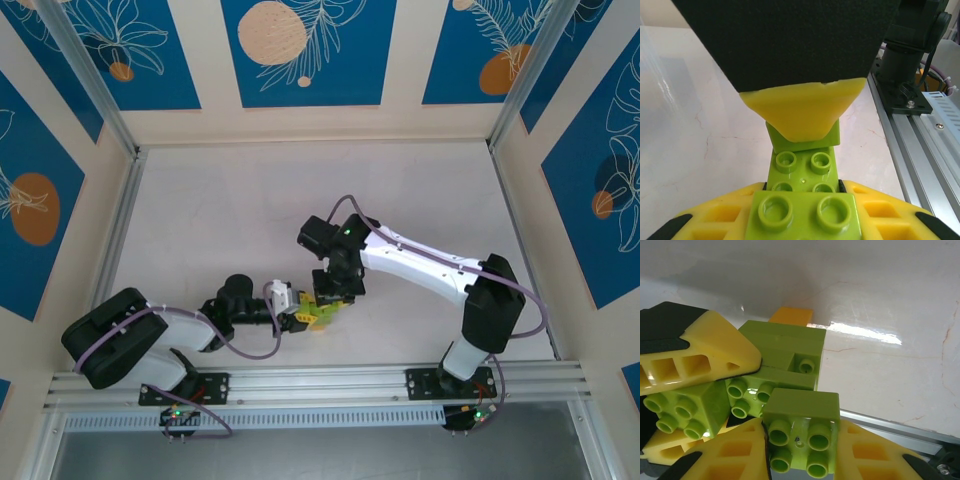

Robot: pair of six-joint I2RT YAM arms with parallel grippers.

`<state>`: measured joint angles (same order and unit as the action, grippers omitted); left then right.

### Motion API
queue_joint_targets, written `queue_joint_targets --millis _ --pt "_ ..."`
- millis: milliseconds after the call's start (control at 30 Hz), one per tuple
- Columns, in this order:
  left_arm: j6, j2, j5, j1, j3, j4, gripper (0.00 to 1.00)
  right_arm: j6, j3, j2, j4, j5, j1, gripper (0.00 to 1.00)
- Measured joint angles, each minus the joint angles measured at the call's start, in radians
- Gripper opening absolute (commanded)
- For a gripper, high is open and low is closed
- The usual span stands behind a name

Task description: Assemble a carrot with lego

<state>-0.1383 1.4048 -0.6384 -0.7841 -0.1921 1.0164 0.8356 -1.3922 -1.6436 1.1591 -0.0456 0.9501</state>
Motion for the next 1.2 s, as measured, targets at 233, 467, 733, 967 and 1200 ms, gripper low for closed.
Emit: queue_joint_targets --millis 233,467,733,967,1200 --pt "0.000 0.000 0.000 0.000 -0.003 -0.004 0.27 0.047 0.035 0.031 -0.036 -0.018 0.010 0.26" --pt "0.000 0.000 0.000 0.000 -0.003 -0.005 0.27 0.074 0.046 0.041 -0.046 -0.045 0.019 0.26" --pt "0.000 0.005 0.003 -0.001 -0.011 -0.009 0.27 0.078 0.050 0.041 -0.045 -0.063 0.019 0.26" --pt "0.000 0.005 0.004 -0.002 -0.011 -0.009 0.26 0.085 0.059 0.043 -0.051 -0.063 0.021 0.26" --pt "0.001 0.005 0.004 -0.002 -0.012 -0.011 0.26 0.092 0.077 0.052 -0.069 -0.069 0.028 0.26"
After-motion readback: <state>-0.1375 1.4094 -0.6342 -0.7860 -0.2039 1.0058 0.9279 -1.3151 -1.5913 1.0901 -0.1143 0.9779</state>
